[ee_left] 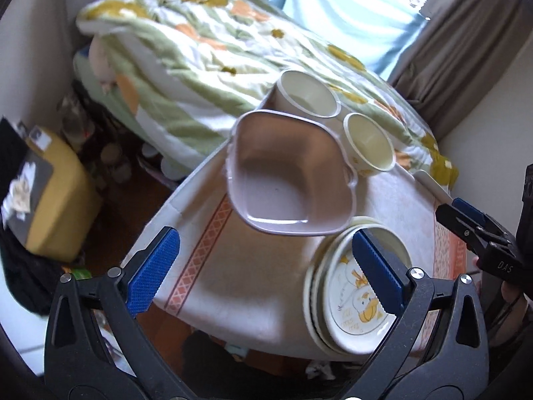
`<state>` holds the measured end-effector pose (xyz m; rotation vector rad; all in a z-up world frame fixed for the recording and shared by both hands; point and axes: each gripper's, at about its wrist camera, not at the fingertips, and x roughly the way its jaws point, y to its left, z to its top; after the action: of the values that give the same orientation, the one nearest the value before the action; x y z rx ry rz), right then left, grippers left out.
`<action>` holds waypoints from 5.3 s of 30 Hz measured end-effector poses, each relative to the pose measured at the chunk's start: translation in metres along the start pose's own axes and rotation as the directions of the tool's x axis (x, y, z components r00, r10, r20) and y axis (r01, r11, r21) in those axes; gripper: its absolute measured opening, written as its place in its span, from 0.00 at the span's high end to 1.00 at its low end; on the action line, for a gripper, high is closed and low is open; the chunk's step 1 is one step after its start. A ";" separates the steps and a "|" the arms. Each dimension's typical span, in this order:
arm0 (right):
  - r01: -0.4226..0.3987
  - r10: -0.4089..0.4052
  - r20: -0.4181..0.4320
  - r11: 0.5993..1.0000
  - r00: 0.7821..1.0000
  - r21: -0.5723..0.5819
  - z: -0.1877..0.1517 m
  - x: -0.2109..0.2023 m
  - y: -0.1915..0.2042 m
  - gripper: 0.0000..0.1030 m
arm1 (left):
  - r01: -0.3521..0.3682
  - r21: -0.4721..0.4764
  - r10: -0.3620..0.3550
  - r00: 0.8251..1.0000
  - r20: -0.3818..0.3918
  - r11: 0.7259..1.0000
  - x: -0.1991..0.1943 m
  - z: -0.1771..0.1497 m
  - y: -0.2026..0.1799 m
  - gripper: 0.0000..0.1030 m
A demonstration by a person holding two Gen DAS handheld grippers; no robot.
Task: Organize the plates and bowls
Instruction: 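Grip the mauve square basin rim with the left gripper while the right gripper grips it, then carry the mauve basin with both grippers beside the plate stack and open both, then grip the cream duck-print bowl rim with the left gripper while the right gripper grips it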
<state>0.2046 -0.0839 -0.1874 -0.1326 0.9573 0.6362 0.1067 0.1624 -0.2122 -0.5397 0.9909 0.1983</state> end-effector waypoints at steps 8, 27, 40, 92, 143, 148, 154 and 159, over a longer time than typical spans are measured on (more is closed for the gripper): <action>-0.031 0.038 -0.174 0.998 0.984 0.046 0.028 0.087 0.023 0.00 | 0.052 -0.088 -0.062 0.992 -0.111 0.995 0.054 0.032 0.037 0.16; -0.063 0.095 -0.317 0.992 0.944 0.111 0.018 0.161 0.035 0.76 | 0.099 0.044 -0.085 0.962 -0.260 0.994 0.129 0.058 0.039 0.88; -0.029 0.059 -0.234 0.991 0.971 0.128 0.017 0.123 0.033 0.86 | 0.092 0.220 -0.052 0.982 -0.184 0.971 0.089 0.068 -0.002 0.90; 0.173 -0.095 -0.184 0.860 0.978 0.480 -0.228 -0.080 -0.258 0.86 | 0.224 0.547 -0.021 0.936 -0.352 0.806 0.146 -0.191 -0.343 0.90; 0.157 -0.204 0.090 0.915 0.975 0.371 0.004 -0.087 -0.081 0.07 | 0.117 0.411 -0.119 0.993 -0.022 0.904 0.013 0.075 -0.144 0.00; 0.159 -0.185 0.023 0.897 0.983 0.413 0.028 -0.037 -0.071 0.07 | 0.165 0.331 -0.139 0.985 -0.101 0.929 0.048 0.110 -0.111 0.01; 0.186 -0.175 -0.065 0.885 0.982 0.428 0.041 0.010 -0.072 0.07 | 0.202 0.258 -0.161 0.972 -0.170 0.945 0.097 0.127 -0.101 0.11; 0.190 -0.149 -0.127 0.881 0.981 0.432 0.047 0.048 -0.089 0.07 | 0.196 0.154 -0.156 0.959 -0.236 0.969 0.143 0.131 -0.097 0.27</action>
<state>0.3078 -0.1166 -0.2133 0.1616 1.1428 0.2381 0.3196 0.1358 -0.2427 -0.4923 1.1585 -0.1119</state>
